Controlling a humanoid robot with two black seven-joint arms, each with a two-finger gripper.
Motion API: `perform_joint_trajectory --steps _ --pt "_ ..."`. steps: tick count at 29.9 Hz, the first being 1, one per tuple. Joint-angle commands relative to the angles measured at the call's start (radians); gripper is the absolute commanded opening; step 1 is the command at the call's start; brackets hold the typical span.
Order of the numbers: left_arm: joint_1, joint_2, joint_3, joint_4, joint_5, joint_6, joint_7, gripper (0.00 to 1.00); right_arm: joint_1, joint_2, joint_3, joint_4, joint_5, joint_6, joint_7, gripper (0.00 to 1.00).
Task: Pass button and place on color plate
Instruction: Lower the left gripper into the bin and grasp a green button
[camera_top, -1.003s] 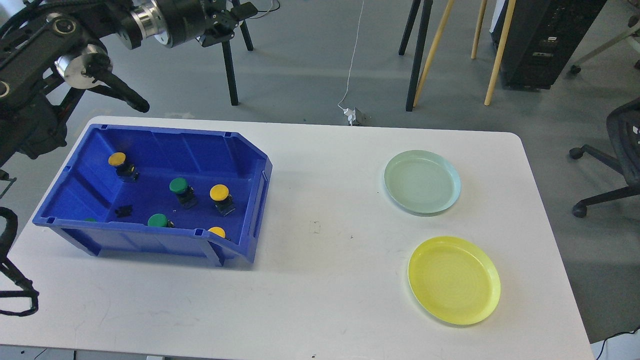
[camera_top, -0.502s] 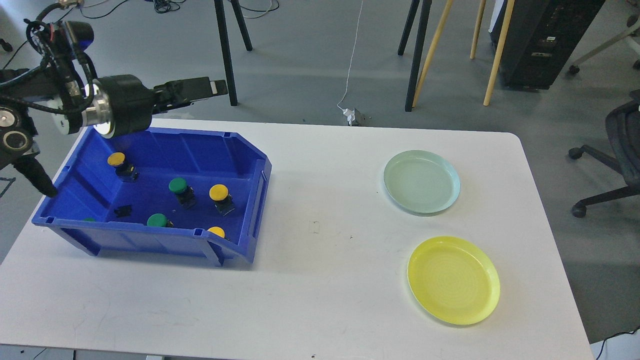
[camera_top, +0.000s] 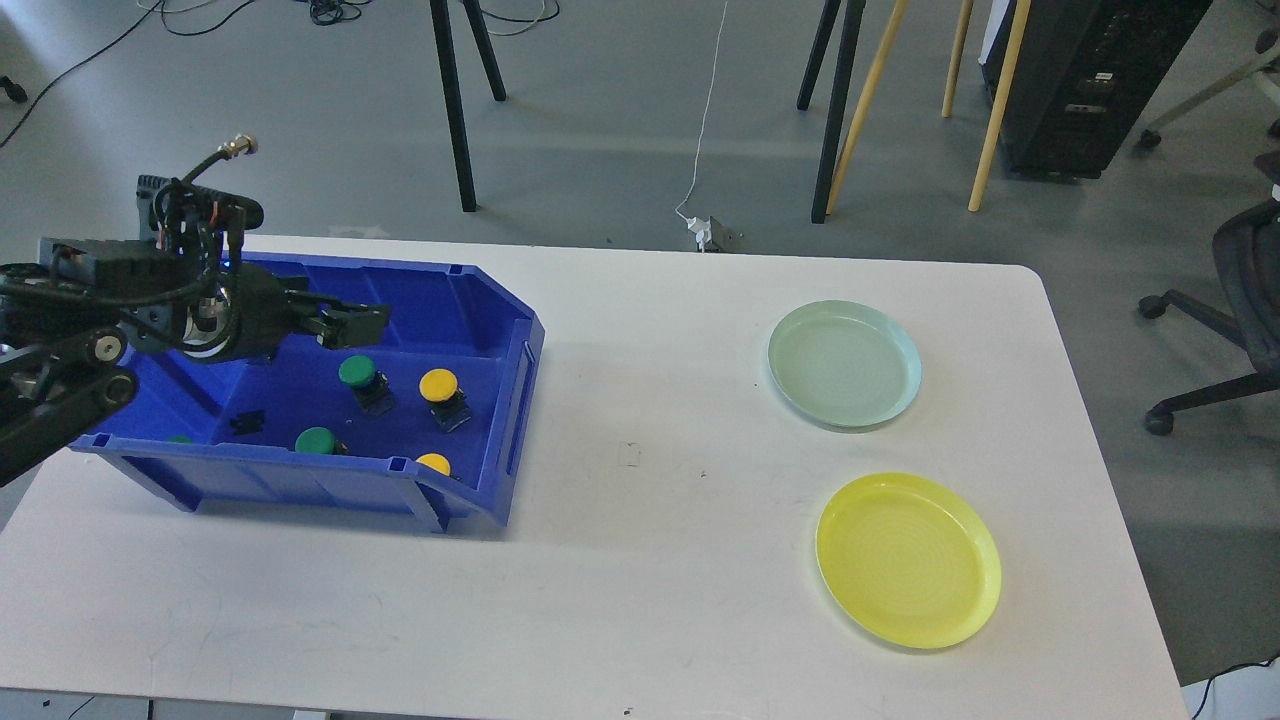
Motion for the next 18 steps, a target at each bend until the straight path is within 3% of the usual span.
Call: perform_joint_trajectory --steps 1,4,9,18 --pt "-0.006 -0.087 0.033 0.103 0.031 0.0 -0.006 1.0 -0.001 0.0 -0.003 0.0 -0.001 0.0 0.0 0.97" --pt "-0.004 -0.154 0.034 0.211 0.032 0.0 -0.011 1.0 -0.003 0.0 -0.003 -0.002 -0.002 0.0 0.0 0.97" --pt "-0.004 -0.234 0.054 0.353 0.083 0.0 -0.078 1.0 -0.003 0.0 -0.003 0.003 -0.002 0.0 0.0 0.97" --pt "0.002 -0.265 0.056 0.404 0.088 0.0 -0.089 0.93 -0.006 0.0 -0.005 0.003 -0.002 0.0 0.0 0.97"
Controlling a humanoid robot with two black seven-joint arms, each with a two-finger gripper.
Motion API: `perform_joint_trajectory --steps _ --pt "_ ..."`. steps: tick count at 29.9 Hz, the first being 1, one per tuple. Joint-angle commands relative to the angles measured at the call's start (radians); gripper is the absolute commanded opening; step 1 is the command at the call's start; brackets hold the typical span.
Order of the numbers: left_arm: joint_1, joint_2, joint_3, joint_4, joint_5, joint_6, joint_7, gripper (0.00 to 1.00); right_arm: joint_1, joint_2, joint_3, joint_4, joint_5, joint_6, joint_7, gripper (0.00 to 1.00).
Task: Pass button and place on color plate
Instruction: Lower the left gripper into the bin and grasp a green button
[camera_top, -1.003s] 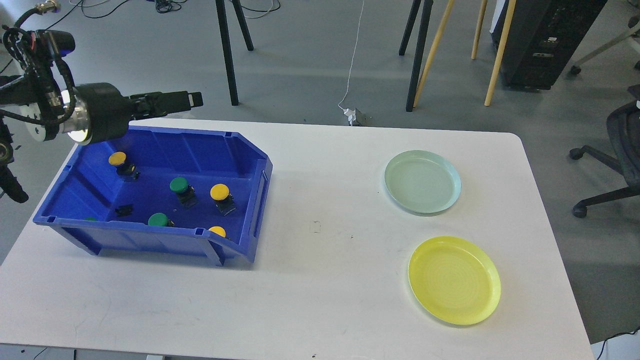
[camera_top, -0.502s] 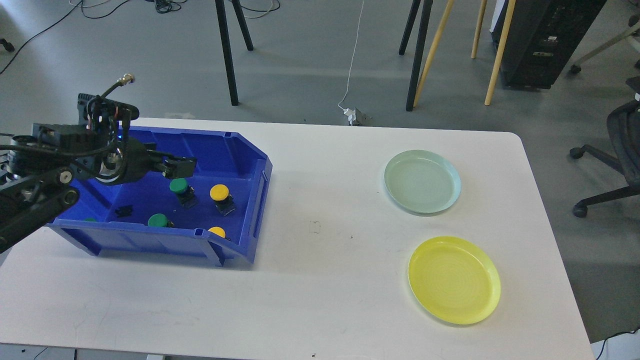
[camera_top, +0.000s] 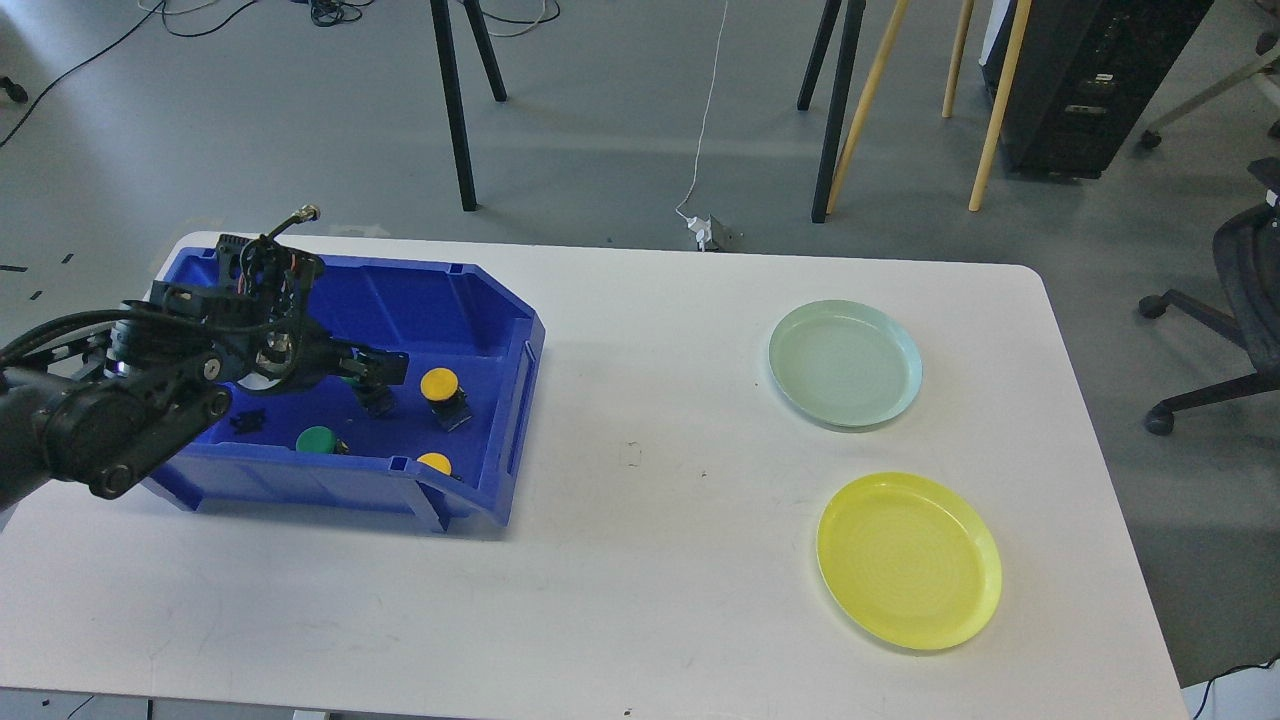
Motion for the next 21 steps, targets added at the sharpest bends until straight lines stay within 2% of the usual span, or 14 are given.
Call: perform_joint_trajectory --steps 1,9,21 --pt "0.002 -0.002 0.0 0.006 0.001 0.0 0.0 0.9 -0.002 0.0 -0.002 0.0 -0.001 0.0 0.0 0.97" --pt "0.004 -0.004 0.0 0.065 -0.003 0.0 -0.005 0.86 -0.002 0.0 -0.005 -0.002 -0.003 0.0 0.0 0.97" --pt "0.005 -0.005 -0.001 0.072 -0.011 0.0 -0.017 0.81 0.003 0.0 -0.005 -0.002 -0.043 0.0 0.0 0.97"
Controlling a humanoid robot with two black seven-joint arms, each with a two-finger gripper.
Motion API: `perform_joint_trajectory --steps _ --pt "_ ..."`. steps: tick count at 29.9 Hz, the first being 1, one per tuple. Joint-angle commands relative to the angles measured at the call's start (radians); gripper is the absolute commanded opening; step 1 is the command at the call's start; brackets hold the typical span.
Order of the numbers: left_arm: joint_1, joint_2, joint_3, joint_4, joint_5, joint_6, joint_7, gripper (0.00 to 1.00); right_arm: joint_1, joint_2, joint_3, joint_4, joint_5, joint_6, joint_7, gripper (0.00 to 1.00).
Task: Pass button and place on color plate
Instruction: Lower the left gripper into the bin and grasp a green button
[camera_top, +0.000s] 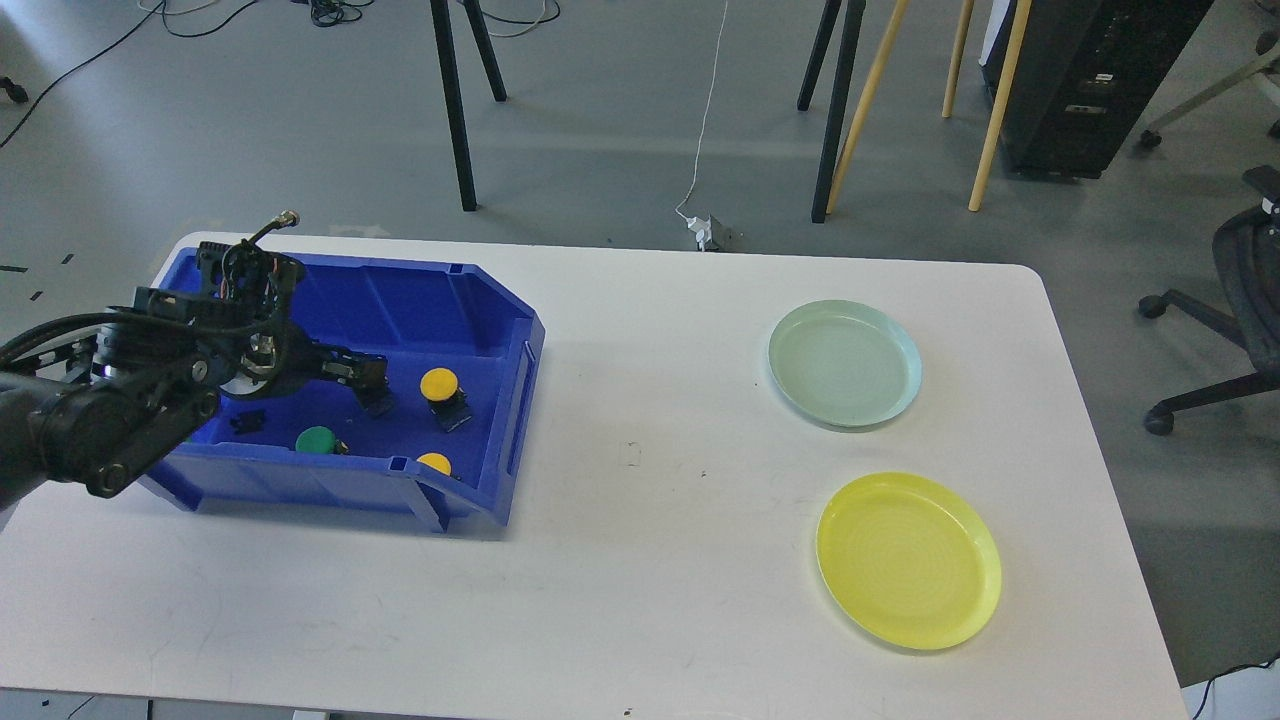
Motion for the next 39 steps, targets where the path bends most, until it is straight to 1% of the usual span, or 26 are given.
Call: perform_joint_trajectory --steps 1,4,10,12,14,17,20,24,27,29,33,39 --pt "0.002 0.001 0.001 0.001 -0.001 0.0 -0.008 0.81 0.0 0.0 0.0 0.0 -0.001 0.0 0.0 0.97" --pt "0.005 -0.001 0.001 0.001 0.002 0.0 -0.018 0.81 0.0 0.0 0.0 0.0 -0.001 0.0 0.0 0.97" --pt "0.015 -0.005 0.001 0.001 0.002 0.0 -0.018 0.81 -0.001 0.0 0.0 -0.002 -0.015 0.0 0.0 0.97" --pt "0.015 -0.005 0.001 0.001 0.002 0.0 -0.017 0.79 -0.001 0.002 0.0 -0.002 -0.015 0.0 0.0 0.97" --pt "0.015 -0.005 0.001 0.001 0.004 0.0 -0.015 0.73 0.0 0.002 0.0 -0.003 -0.015 0.0 0.0 0.97" --pt "0.015 -0.005 0.001 0.001 0.005 0.0 0.0 0.55 -0.001 0.005 0.0 -0.003 -0.015 0.0 0.0 0.97" --pt "0.014 -0.005 0.001 -0.001 0.005 0.0 0.017 0.43 -0.001 0.01 0.0 -0.006 -0.017 0.0 0.0 0.97" --pt "0.011 -0.005 0.001 -0.002 0.004 0.0 0.021 0.34 0.0 0.011 0.0 -0.008 -0.017 0.0 0.0 0.97" --pt "0.009 -0.004 0.0 -0.01 0.002 0.0 0.021 0.31 0.0 0.013 0.0 -0.006 -0.017 0.0 0.0 0.97" --pt "0.008 0.002 -0.002 -0.018 0.001 0.0 0.021 0.31 0.0 0.017 0.0 -0.006 -0.017 0.0 0.0 0.97" --pt "0.008 0.043 -0.017 -0.087 -0.002 0.0 0.021 0.31 0.019 0.022 0.0 -0.008 -0.017 0.0 0.0 0.97" --pt "0.005 0.238 -0.02 -0.31 -0.073 0.0 0.024 0.31 0.022 0.053 0.0 -0.011 -0.017 0.0 0.0 0.97"
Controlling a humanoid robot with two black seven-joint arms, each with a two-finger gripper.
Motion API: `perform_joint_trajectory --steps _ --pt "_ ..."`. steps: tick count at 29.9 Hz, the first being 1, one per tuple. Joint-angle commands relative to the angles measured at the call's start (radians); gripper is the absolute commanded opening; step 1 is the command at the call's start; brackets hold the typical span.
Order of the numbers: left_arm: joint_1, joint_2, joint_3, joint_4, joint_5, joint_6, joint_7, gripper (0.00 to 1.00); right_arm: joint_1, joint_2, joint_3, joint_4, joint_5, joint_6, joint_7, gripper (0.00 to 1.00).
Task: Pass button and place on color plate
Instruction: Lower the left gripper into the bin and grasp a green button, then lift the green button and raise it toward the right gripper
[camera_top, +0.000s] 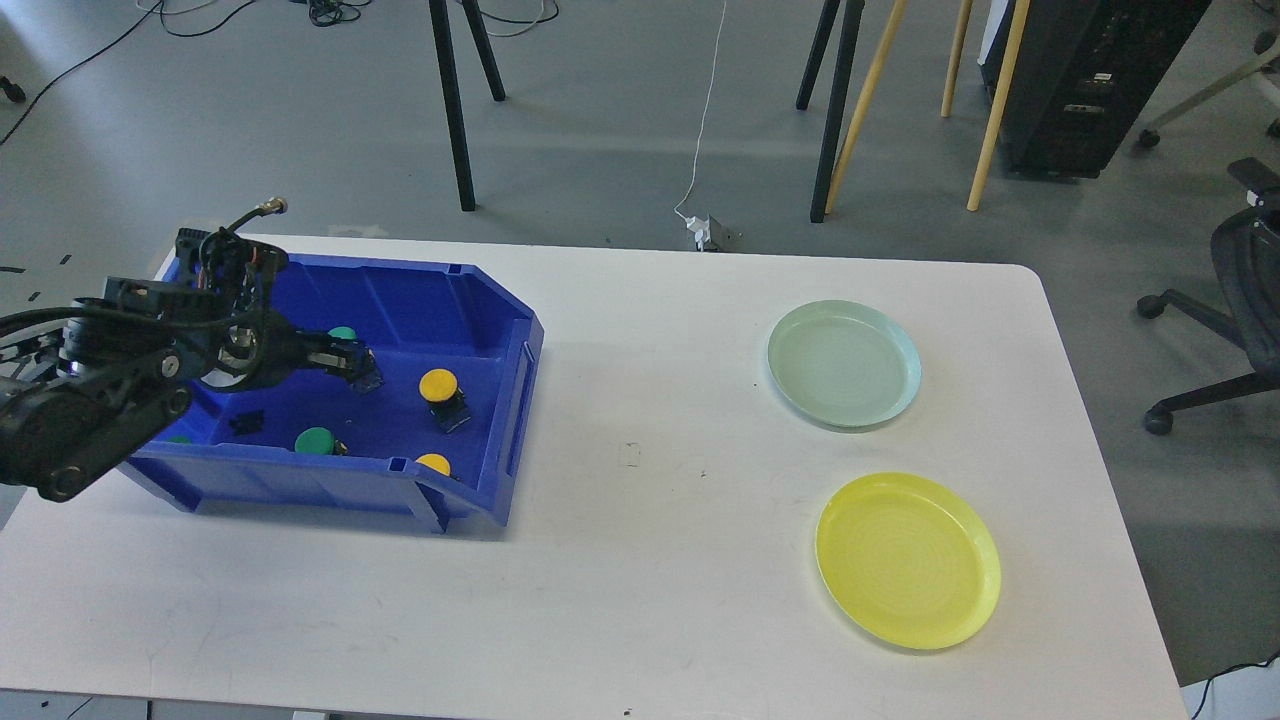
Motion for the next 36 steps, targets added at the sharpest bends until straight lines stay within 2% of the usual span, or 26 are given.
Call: perform_joint_trajectory --steps 1,5,8,13,15,19,24,27,30,34,36 --pt "-0.001 0.118 -0.002 -0.142 -0.052 0.0 0.005 0.31 0.007 0.026 0.0 -0.003 0.0 -0.004 0.0 0.97" --pt "-0.004 0.25 -0.023 -0.261 -0.117 0.0 0.003 0.31 0.016 0.055 0.0 -0.003 0.0 -0.016 0.0 0.97" --pt "-0.004 0.312 -0.096 -0.305 -0.237 0.0 0.001 0.31 0.034 0.072 0.001 -0.003 0.002 -0.018 0.0 0.97" --pt "-0.037 0.321 -0.265 -0.315 -0.461 0.0 0.006 0.32 0.07 0.109 0.006 0.0 0.002 -0.019 0.0 0.97" --pt "-0.076 0.309 -0.307 -0.312 -0.571 0.0 0.021 0.32 0.082 0.128 0.008 0.003 0.002 -0.019 0.0 0.97" --pt "-0.183 0.22 -0.307 -0.291 -0.791 0.0 0.08 0.33 0.117 0.184 0.011 0.006 0.002 -0.019 0.0 0.97" --pt "-0.251 0.067 -0.302 -0.217 -0.973 0.0 0.1 0.33 0.166 0.249 0.017 0.019 0.002 -0.025 0.0 0.97" --pt "-0.281 -0.031 -0.299 -0.176 -1.076 0.0 0.104 0.33 0.18 0.281 0.015 0.068 0.0 -0.065 0.0 0.97" --pt "-0.297 -0.119 -0.293 -0.13 -1.124 0.0 0.132 0.33 0.197 0.296 0.014 0.146 -0.014 -0.099 0.0 0.97" --pt "-0.327 -0.228 -0.267 -0.032 -1.176 0.0 0.163 0.34 0.205 0.333 0.015 0.245 -0.135 -0.182 0.0 0.97" --pt "-0.346 -0.245 -0.235 -0.009 -1.205 0.0 0.176 0.34 0.208 0.342 0.015 0.293 -0.199 -0.228 0.0 0.97"
